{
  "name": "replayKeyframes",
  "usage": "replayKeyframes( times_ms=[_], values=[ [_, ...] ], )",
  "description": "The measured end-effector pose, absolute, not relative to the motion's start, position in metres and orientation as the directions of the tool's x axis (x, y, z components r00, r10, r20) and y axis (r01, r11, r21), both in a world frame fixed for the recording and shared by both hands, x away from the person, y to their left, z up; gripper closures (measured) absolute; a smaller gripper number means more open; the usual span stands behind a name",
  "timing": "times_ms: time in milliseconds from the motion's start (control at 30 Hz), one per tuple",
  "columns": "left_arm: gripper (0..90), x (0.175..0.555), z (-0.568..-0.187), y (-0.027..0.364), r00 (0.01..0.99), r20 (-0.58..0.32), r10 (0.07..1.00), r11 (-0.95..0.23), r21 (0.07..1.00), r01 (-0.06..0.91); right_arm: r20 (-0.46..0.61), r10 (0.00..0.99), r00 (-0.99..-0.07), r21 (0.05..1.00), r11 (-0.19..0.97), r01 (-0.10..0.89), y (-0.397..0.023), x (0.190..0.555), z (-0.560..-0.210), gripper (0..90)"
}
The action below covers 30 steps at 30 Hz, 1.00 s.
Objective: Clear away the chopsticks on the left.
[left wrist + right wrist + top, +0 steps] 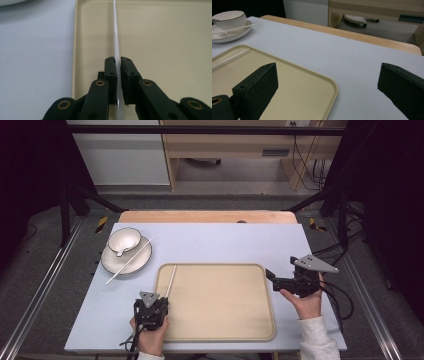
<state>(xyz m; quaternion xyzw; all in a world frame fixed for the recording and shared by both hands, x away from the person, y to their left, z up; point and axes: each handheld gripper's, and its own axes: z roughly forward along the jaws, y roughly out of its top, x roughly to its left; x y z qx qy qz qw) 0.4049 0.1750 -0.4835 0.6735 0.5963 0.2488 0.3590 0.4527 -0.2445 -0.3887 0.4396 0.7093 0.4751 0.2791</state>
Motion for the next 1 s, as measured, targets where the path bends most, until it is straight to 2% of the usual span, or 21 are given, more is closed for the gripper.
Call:
replayKeyframes(
  times_ms=[167,367,567,600,733,800,833,1000],
  values=[
    [82.4,0.405,-0.483,0.174,0.172,-0.094,0.981,-0.034,0.783,0.621,0.024,0.890,-0.455,0.920,0.158,0.358,-0.244,0.452,-0.388,3.5],
    [77.4,0.405,-0.472,0.180,0.197,-0.098,0.975,-0.041,0.799,0.600,0.025,0.891,-0.454,0.922,0.155,0.354,-0.246,0.452,-0.387,3.5],
    [69.1,0.410,-0.455,0.189,0.265,-0.112,0.958,-0.058,0.826,0.560,0.032,0.893,-0.449,0.927,0.142,0.348,-0.248,0.450,-0.386,3.5],
    [65.1,0.410,-0.452,0.190,0.275,-0.111,0.955,-0.063,0.830,0.554,0.029,0.893,-0.449,0.927,0.144,0.346,-0.249,0.450,-0.385,3.5],
    [59.9,0.416,-0.437,0.195,0.330,-0.093,0.940,-0.096,0.852,0.514,0.032,0.894,-0.448,0.927,0.141,0.347,-0.249,0.449,-0.385,3.5],
    [52.8,0.420,-0.430,0.198,0.356,-0.094,0.930,-0.106,0.858,0.503,0.031,0.894,-0.446,0.928,0.139,0.345,-0.250,0.449,-0.384,3.5],
    [50.8,0.423,-0.422,0.202,0.390,-0.105,0.915,-0.112,0.862,0.495,0.033,0.895,-0.445,0.929,0.137,0.344,-0.251,0.449,-0.384,3.5],
    [43.4,0.432,-0.409,0.214,0.432,-0.110,0.895,-0.125,0.868,0.480,0.037,0.897,-0.441,0.931,0.129,0.341,-0.253,0.448,-0.383,3.4]
  ],
)
